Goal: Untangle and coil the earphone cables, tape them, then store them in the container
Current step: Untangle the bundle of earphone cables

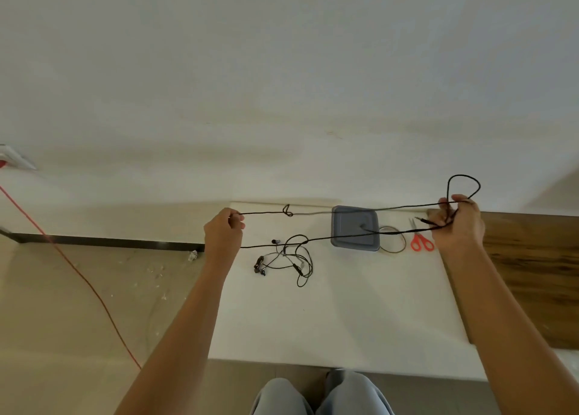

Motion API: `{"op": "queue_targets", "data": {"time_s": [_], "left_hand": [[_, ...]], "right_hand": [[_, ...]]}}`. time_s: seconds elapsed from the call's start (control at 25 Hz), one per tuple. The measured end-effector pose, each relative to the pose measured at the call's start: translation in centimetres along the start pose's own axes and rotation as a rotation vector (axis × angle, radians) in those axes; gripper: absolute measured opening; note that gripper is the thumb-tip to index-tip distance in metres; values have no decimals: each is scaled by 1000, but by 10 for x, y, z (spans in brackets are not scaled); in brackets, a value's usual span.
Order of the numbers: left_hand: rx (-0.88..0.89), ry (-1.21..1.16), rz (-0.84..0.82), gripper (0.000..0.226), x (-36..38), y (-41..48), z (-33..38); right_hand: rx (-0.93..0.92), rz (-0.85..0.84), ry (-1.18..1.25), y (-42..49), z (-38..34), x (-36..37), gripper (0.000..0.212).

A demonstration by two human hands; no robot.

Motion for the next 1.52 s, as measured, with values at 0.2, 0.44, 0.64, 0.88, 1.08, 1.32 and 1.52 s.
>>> {"op": "queue_targets", "data": {"time_s": [0.2, 0.44, 0.64, 0.88, 1.08, 1.32, 1.52], "left_hand": [[147, 331, 15, 16, -14, 11, -16], [17, 109, -18, 20, -21, 18, -12], [146, 60, -26, 19, -20, 14, 3], [81, -215, -179, 18, -2, -2, 41], [-28, -327, -293, 18, 12, -8, 55], [-190, -494, -423, 18, 18, -16, 65], [-204, -549, -470, 19, 12, -22, 76]], "right_hand": [[-212, -39, -441, 31, -34, -17, 27], [-139, -269, -839, 61, -22, -33, 21], [-388, -492, -1376, 42, 2, -53, 15], [-227, -635, -1540, 38, 80, -75, 23], [-304, -353, -1463, 7, 118, -56, 34], [-882, -1275, -1065, -126, 186, 24, 15], [-869, -1264, -1186, -126, 204, 53, 32]]}}
Point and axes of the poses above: each hand's wrist, its own y-axis towards the middle knuckle, its own x-axis out of the palm, z = x × y, the point moved 4 cm from there along y, towards the middle knuckle, and after that the axes turned 9 degrees about -x, right-handed, at the moved point
